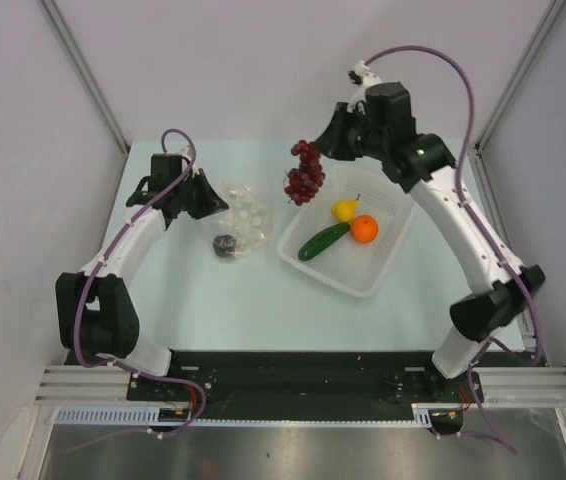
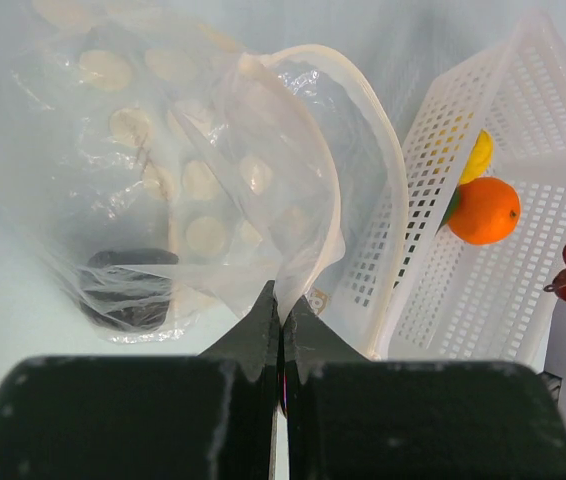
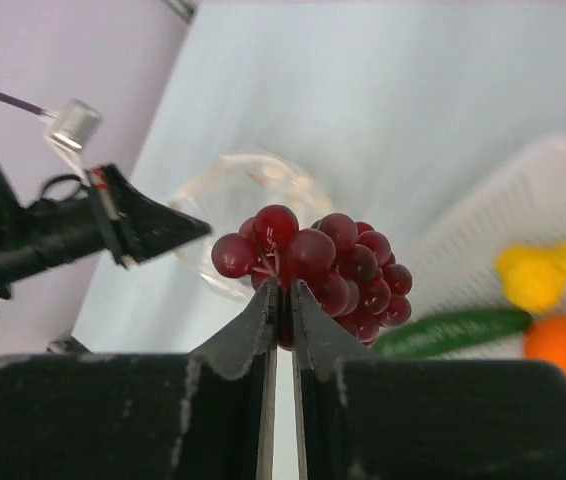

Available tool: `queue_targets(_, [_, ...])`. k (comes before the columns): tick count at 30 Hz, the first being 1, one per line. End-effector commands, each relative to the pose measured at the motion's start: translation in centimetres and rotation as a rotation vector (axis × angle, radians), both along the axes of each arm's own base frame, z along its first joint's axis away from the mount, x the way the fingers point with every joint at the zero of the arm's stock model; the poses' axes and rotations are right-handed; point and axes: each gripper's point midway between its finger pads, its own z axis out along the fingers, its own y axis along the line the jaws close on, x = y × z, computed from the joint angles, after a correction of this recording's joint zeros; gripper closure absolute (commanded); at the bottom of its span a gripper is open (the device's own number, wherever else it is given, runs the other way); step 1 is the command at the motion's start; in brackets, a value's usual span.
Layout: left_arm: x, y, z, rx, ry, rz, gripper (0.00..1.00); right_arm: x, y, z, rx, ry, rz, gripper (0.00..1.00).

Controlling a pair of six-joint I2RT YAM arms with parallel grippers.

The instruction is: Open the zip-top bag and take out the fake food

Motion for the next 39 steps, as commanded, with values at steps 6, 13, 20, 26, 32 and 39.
queue_targets(6, [0.5,0.2,2.4,-0.005,-0.077,-0.008,1.0,-5.3,-8.0,-8.2,-0.102,0.181,-0.122,0.89])
queue_targets(13, [0.5,0.0,2.5,-0.007,-0.076,-0.02,1.0,-6.7,-9.2,-15.7,-0.206,0.368,-0.144,0.89])
queue_targets(20, [0.5,-0.1,3.0,-0.019,-0.083,-0.021,1.0,-5.8,-9.4,-20.6,-0.287,0.483,-0.156,0.6])
queue_targets(26, [0.4,-0.3,3.1,-0.038,-0.083,-0.025,1.0,-5.5,-10.1,-19.5,-0.349,0.421,-0.156,0.25])
queue_targets(32, [0.1,-0.6,3.5,-0.044,-0.087,-0.04,1.0,-1.8,-4.7,-14.6,-0.309,0.256,-0.062,0.22])
queue_targets(39, [0.1,-1.0,3.8,-0.067,-0.088,-0.044,1.0,0.0,7.7,-11.6,-0.162,0.18,0.168,0.3])
